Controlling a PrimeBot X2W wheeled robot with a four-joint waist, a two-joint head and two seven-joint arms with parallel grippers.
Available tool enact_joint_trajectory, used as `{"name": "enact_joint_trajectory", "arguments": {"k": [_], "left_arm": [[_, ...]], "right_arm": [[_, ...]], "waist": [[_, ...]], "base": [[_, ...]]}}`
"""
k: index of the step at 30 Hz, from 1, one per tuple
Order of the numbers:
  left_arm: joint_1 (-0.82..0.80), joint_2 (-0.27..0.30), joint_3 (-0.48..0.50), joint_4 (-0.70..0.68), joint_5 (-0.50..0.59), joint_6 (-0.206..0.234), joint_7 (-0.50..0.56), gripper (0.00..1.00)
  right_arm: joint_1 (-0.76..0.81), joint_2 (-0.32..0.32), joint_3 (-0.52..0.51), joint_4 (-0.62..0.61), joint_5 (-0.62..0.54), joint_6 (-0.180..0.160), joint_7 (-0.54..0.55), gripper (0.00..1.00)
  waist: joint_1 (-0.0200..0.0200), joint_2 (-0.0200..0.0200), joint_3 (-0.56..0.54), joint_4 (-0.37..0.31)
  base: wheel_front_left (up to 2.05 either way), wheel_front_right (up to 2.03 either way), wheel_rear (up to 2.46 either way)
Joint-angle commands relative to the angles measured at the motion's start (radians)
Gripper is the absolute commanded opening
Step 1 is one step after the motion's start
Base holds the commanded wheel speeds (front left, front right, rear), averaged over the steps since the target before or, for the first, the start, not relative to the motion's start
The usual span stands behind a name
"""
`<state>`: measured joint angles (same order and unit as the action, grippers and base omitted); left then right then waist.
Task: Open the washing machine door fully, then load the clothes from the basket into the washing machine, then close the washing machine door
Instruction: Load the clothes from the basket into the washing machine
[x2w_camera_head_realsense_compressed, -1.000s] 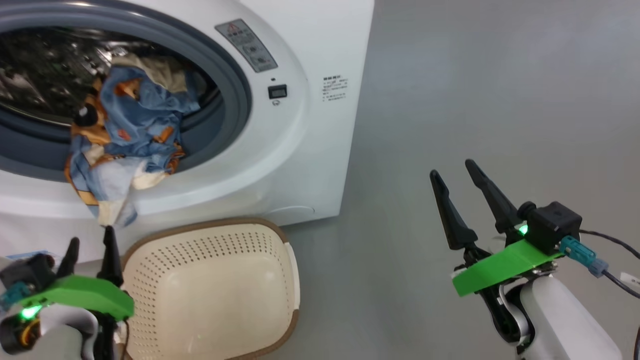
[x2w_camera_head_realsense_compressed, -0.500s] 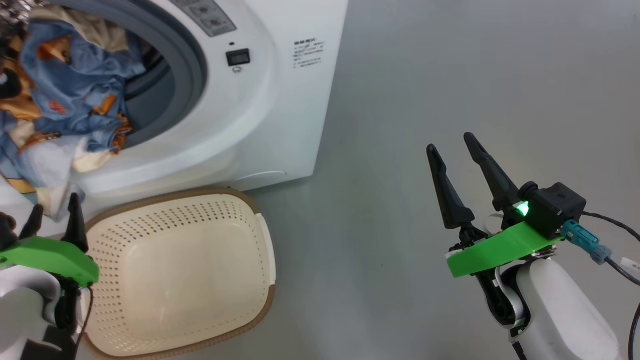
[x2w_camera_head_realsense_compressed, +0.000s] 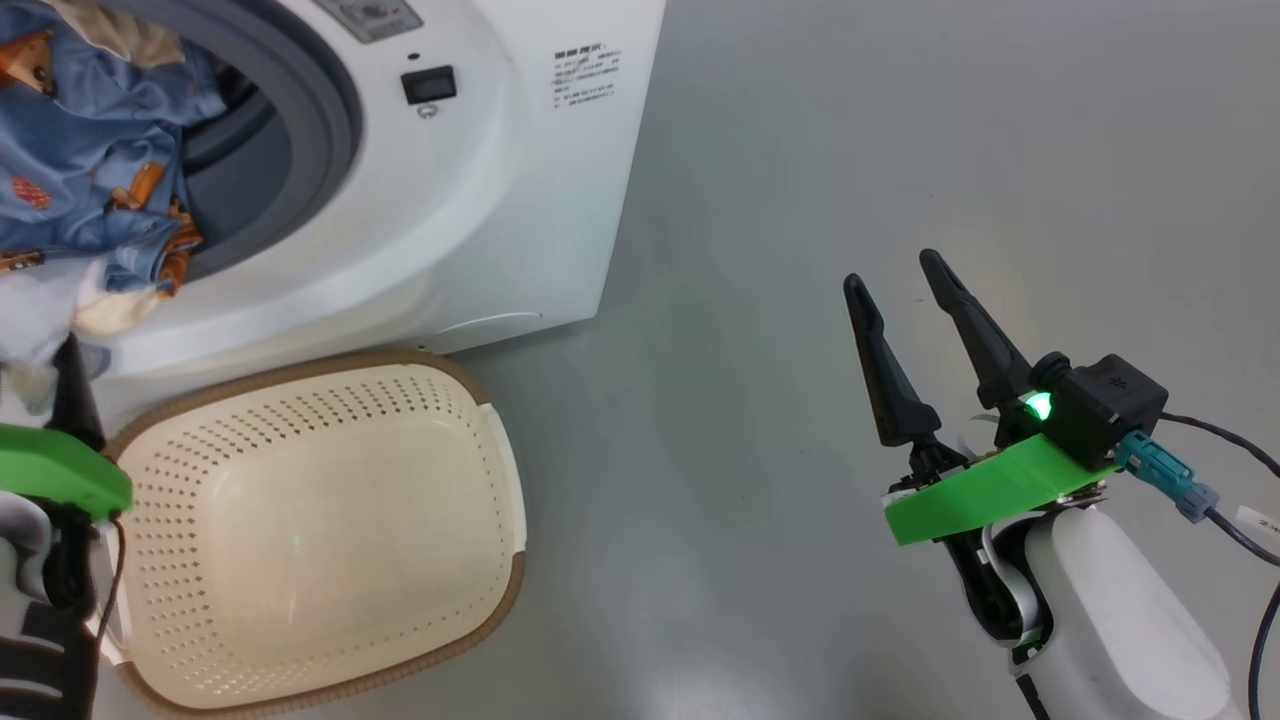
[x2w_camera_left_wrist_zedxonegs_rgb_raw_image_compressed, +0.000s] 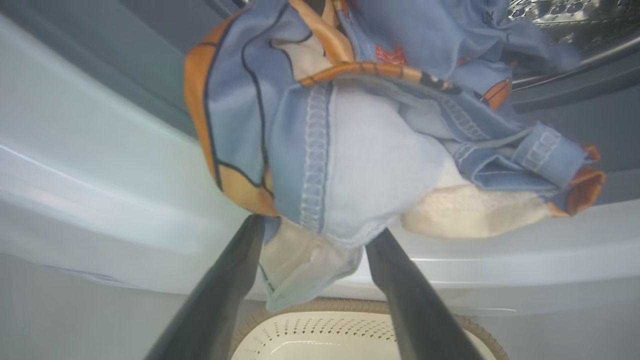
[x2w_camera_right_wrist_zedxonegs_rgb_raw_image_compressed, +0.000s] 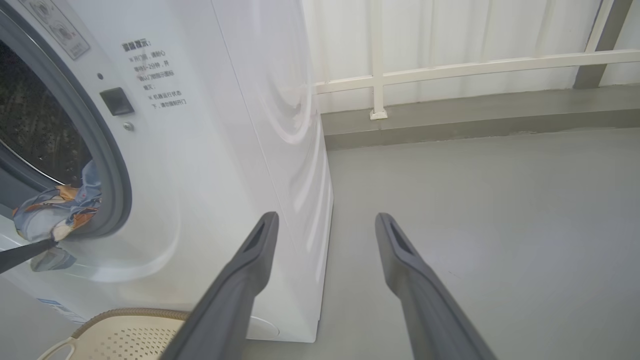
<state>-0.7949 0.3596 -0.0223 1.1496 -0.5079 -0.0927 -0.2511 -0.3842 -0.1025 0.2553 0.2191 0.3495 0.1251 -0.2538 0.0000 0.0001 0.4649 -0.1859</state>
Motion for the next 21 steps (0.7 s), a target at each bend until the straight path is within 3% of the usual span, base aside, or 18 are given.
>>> {"name": "enact_joint_trajectory", "arguments": {"k": [1,2,3,4,5,15,21], "left_arm": [[-0.014,0.053,0.028,-0.025,0.015,0.003,-0.011,1.00],[-0.015,0.054,0.031,-0.032,0.019,0.002,-0.011,1.00],[-0.014,0.054,0.032,-0.038,0.023,-0.002,-0.011,0.76],[-0.013,0.053,0.032,-0.041,0.027,-0.006,-0.011,0.25],[-0.011,0.051,0.033,-0.044,0.030,-0.010,-0.011,0.00],[0.038,0.021,0.026,-0.109,0.058,-0.035,-0.011,0.00],[0.057,-0.012,-0.064,-0.191,0.033,-0.038,-0.011,0.00]], "right_arm": [[-0.009,0.001,0.014,-0.028,-0.016,0.006,-0.008,1.00],[-0.009,0.001,0.014,-0.028,-0.016,0.006,-0.008,1.00],[-0.009,0.002,0.014,-0.027,-0.017,0.006,-0.008,1.00],[-0.009,0.002,0.014,-0.026,-0.018,0.006,-0.008,1.00],[-0.009,0.003,0.013,-0.024,-0.018,0.006,-0.008,1.00],[-0.007,0.006,0.018,-0.010,-0.015,0.006,-0.008,1.00],[-0.002,0.009,0.019,-0.006,-0.010,0.006,-0.008,1.00]], "waist": [[0.0000,-0.0001,0.005,-0.001],[0.0000,-0.0001,0.006,-0.001],[0.0000,-0.0001,0.007,-0.001],[0.0000,-0.0001,0.007,0.000],[0.0000,-0.0001,0.006,0.001],[0.0000,-0.0001,-0.021,0.020],[0.0000,-0.0001,-0.025,0.035]], "base": [[0.00,0.00,0.00],[0.00,0.00,0.00],[0.00,0.00,0.00],[0.00,0.00,0.00],[0.00,0.00,0.00],[0.00,0.00,0.00],[0.00,0.00,0.00]]}}
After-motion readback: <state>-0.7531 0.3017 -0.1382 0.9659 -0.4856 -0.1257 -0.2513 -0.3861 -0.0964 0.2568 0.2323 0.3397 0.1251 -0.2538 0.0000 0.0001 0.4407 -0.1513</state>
